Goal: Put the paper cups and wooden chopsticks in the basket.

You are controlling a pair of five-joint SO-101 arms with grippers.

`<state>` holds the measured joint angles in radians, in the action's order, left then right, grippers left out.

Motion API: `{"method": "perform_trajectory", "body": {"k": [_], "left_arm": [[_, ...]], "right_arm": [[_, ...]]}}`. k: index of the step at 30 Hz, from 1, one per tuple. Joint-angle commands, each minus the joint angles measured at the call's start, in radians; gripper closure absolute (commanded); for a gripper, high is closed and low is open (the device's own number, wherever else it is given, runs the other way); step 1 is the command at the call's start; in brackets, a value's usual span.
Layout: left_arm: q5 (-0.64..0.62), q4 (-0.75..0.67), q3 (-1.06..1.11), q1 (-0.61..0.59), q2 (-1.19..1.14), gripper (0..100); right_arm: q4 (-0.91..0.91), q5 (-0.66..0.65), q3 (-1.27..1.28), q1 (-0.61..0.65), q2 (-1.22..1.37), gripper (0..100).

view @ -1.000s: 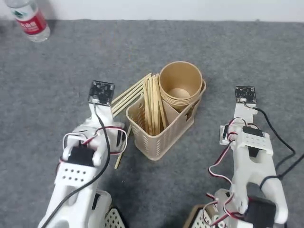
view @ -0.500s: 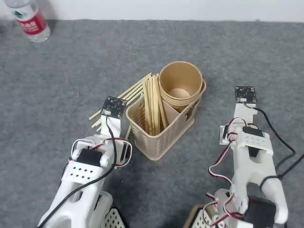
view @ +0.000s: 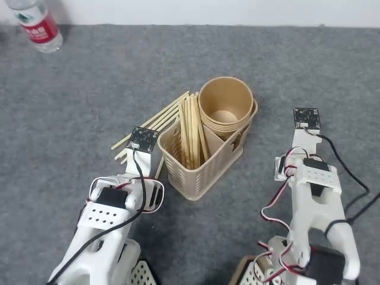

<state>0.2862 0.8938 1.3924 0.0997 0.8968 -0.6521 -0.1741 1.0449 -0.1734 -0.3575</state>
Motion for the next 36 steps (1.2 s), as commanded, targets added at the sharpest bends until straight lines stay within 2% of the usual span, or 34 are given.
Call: {"method": "perform_trajectory", "body": {"k": [1,6,10,16,19,24,26,34,36], "left_arm": [[0.012,0.009,-0.005,-0.008,-0.003,87],[0.012,-0.005,-0.013,-0.009,-0.060,88],[0.012,-0.014,-0.097,-0.071,-0.238,88],[0.012,0.008,-0.252,-0.075,-0.500,90],[0.012,0.011,-0.266,-0.066,-0.514,92],[0.017,0.014,-0.246,0.014,-0.503,94],[0.058,0.015,-0.246,0.029,-0.508,96],[0.112,0.023,-0.252,0.021,-0.500,99],[0.112,0.021,-0.275,-0.011,-0.499,99]], "right_arm": [[0.010,-0.012,-0.002,0.007,-0.031,99.1],[0.010,-0.012,-0.002,0.007,-0.031,99.1],[0.010,-0.012,0.000,0.007,-0.031,99.1],[0.010,-0.012,0.000,0.007,-0.031,99.1],[0.012,-0.012,0.000,0.007,-0.031,99.1],[0.012,-0.012,0.000,0.007,-0.031,99.1],[0.012,-0.012,0.000,0.007,-0.031,99.1],[0.012,-0.012,0.000,0.007,-0.031,99.1],[0.012,-0.012,0.000,0.007,-0.031,99.1]]}}
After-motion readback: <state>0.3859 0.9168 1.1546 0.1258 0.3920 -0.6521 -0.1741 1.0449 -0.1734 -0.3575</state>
